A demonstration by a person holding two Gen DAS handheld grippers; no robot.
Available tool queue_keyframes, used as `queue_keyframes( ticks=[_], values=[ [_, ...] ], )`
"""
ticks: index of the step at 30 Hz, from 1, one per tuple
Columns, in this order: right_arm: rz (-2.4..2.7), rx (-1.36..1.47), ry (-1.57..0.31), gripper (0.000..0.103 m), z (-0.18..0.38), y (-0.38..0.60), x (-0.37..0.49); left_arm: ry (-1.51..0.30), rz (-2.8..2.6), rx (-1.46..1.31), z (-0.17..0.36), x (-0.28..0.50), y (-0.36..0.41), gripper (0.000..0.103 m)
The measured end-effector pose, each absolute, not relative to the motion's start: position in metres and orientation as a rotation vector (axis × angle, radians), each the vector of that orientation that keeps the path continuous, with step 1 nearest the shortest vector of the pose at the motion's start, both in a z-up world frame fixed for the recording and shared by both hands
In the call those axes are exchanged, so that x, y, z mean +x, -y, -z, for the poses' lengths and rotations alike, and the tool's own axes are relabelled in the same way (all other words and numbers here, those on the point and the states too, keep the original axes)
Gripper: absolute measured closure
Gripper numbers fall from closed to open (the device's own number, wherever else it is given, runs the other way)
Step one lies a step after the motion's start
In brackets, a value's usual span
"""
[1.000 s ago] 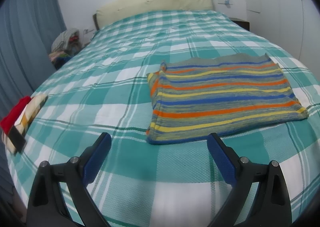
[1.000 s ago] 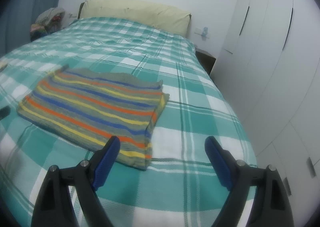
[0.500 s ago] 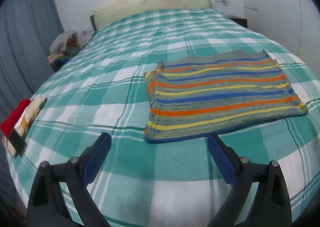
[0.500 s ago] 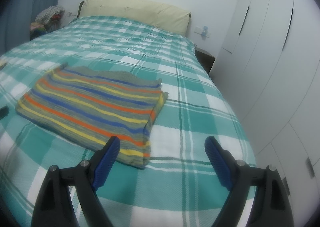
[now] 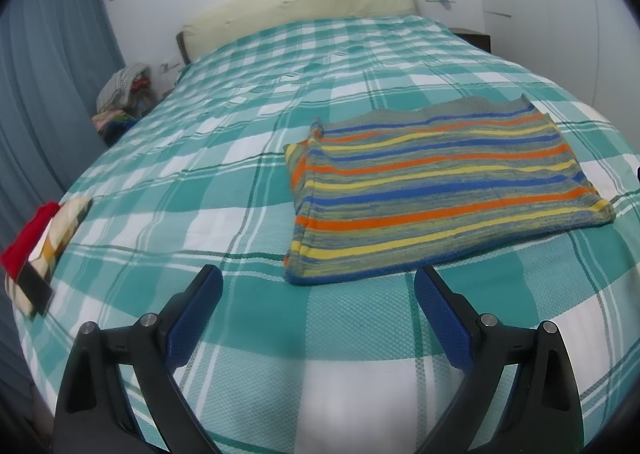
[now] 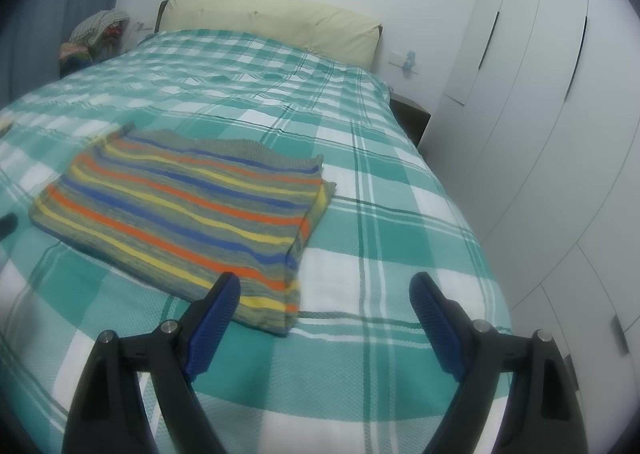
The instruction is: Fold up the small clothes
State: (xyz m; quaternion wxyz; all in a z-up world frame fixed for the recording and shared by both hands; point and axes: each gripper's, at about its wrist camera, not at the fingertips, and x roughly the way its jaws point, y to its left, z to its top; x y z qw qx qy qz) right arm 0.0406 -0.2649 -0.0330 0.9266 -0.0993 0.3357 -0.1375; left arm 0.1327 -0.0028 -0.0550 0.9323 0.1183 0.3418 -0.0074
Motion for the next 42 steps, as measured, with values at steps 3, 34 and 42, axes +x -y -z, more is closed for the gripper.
queue_keyframes(
  ticks=[3,34,42],
  values=[
    [0.283,-0.205,-0.689,0.017,0.0329,0.2647,0.0407,-0.701,0.019,0.248,0.0559,0.1319,0.0037,0.006],
    [0.288,-0.207,-0.692,0.017,0.0345,0.2655,0.0398,-0.700,0.024,0.259,0.0573,0.1315,0.0056,0.006],
    [0.288,-0.207,-0.694,0.017,0.0342,0.2654,0.0397,-0.701,0.023,0.260,0.0573,0.1316,0.0058,0.006]
  ],
)
